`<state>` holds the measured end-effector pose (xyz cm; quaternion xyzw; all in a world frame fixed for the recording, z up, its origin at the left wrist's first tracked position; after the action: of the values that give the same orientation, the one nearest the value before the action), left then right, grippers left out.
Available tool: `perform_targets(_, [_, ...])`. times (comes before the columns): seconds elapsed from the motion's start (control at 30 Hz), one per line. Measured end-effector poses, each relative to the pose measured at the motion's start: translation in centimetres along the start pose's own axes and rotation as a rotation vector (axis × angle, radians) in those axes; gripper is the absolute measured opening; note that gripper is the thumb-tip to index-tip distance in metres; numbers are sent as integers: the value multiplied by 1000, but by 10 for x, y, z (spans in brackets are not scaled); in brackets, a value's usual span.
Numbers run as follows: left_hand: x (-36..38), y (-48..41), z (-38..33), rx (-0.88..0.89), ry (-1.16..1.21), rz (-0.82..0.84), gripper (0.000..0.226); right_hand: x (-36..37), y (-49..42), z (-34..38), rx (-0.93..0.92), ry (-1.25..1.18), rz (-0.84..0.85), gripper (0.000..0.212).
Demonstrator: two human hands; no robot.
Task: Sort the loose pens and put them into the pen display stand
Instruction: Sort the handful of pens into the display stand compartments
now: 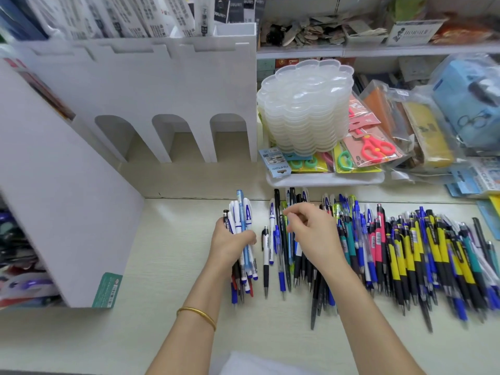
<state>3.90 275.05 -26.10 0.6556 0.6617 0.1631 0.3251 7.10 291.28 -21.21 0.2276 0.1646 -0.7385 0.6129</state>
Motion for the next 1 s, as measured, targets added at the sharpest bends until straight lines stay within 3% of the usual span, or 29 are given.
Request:
perform_targets(0.2, [-11, 14, -26, 125, 335, -25, 38, 20, 10, 11, 152, -352, 42, 20])
perform_targets(0.33, [-20, 35, -59, 333, 466, -121, 40, 41, 26, 18, 417, -628, 37, 27])
perform_targets(0.47, [-15, 66, -77, 553, 367, -126, 46, 57, 34, 40, 684, -1315, 187, 47])
perform_targets(0.53, [-13, 78, -79, 643, 329, -111, 50, 58, 31, 49, 662, -1481, 163, 50])
perform_targets(0.73, [-12, 96, -80, 870, 307, -69, 84, 47, 20, 71, 472, -1611, 142, 51])
perform_targets(0.83, [-10, 91, -75, 829, 305, -36, 90, 48, 16, 77, 409, -1636, 116, 45])
perform_targets(1.0, [-8, 86, -67, 645, 366, -57, 69, 54, 15, 81, 374, -1586, 100, 37])
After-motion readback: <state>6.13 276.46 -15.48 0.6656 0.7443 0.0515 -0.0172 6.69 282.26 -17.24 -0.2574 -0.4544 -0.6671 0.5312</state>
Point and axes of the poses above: each hand's wrist, its own y-axis away from the middle knuckle, its own x-axis out of the palm, z = x × y, the point moved 2 cm from there along -y, towards the middle knuckle, and after that the axes turned 8 degrees about -x, right-handed, at the moved point
